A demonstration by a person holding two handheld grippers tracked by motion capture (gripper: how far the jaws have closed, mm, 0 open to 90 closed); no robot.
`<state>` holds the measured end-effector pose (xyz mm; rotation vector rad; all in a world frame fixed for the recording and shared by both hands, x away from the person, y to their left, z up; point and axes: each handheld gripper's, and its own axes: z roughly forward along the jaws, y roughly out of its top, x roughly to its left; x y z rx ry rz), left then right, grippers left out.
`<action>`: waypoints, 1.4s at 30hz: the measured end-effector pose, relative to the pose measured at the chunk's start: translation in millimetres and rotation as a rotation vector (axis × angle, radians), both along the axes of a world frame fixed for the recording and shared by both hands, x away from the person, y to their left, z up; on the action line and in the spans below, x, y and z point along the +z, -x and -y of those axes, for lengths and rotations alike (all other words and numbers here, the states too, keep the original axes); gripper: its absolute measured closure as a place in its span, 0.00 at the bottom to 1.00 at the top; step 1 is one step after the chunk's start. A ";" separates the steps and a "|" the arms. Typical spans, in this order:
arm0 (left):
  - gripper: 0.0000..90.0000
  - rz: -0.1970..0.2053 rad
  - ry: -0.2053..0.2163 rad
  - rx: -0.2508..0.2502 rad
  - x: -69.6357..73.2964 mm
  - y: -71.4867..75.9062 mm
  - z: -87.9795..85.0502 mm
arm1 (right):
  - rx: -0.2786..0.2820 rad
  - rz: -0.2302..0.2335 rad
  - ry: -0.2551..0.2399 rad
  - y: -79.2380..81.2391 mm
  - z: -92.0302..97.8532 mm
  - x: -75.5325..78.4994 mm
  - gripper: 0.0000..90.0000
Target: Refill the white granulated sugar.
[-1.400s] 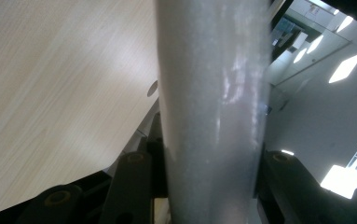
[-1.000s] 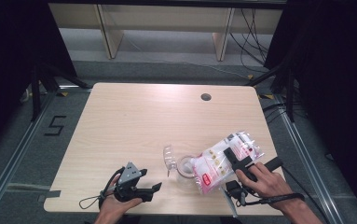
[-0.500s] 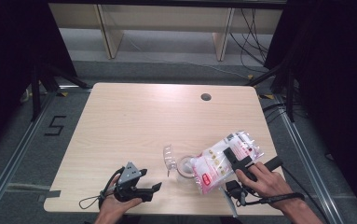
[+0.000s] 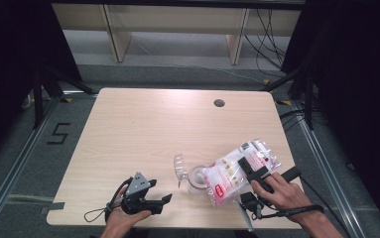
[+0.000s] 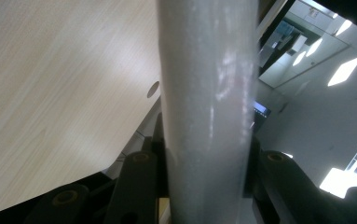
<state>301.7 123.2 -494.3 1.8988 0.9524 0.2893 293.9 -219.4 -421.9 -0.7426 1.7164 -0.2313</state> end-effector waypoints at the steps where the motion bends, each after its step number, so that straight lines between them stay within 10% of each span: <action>1: 0.27 0.001 0.000 -0.007 0.0 -0.3 -0.1 | 0.000 -0.001 0.001 0.0 -0.1 0.1 0.78; 42: 0.27 0.001 0.002 -0.006 -0.1 -0.3 -0.1 | 0.008 0.009 -0.005 0.6 -0.9 0.4 0.80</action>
